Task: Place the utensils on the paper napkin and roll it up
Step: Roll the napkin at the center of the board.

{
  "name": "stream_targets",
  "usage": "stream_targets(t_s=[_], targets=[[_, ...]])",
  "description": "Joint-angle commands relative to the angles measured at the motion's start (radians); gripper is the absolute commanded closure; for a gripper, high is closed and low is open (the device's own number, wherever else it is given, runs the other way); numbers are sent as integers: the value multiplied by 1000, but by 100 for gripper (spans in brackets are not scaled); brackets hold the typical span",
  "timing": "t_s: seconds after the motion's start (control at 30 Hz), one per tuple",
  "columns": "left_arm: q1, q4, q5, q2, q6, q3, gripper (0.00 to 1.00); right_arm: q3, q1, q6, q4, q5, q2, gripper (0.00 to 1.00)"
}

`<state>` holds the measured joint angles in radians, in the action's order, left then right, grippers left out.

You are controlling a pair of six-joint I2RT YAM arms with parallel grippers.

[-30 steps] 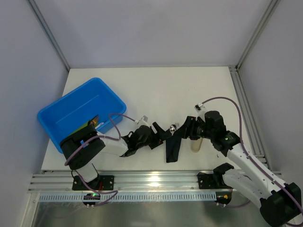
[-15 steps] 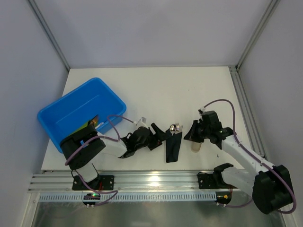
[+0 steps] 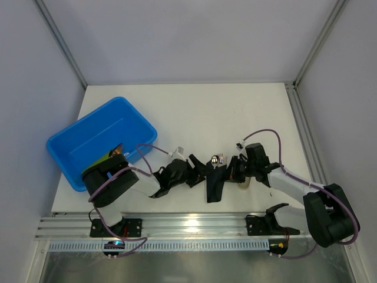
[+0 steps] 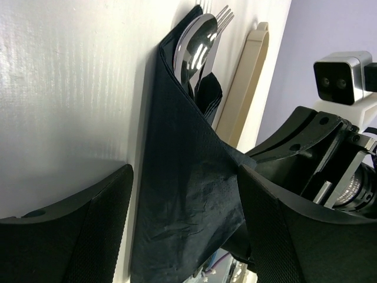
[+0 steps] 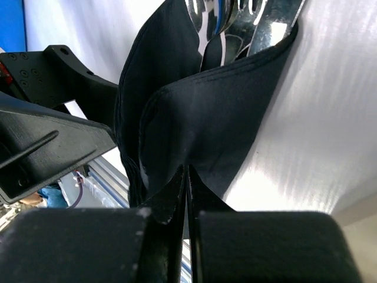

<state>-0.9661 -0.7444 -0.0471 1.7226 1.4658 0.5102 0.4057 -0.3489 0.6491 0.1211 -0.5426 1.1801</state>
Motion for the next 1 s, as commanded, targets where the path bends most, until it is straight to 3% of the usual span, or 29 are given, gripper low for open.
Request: stream_targets(t_s=[0.0,0.53,0.97], targets=[[6,-101,26,35,27,-6,28,-7,-13,14,-107,-31,33,96],[-5,-119,7,3,11,-19,33,-1,-108,67,-285,-17,187,96],[-45,-138,-13,6,22,13,34,-7,-136,67,-322,50,250,96]])
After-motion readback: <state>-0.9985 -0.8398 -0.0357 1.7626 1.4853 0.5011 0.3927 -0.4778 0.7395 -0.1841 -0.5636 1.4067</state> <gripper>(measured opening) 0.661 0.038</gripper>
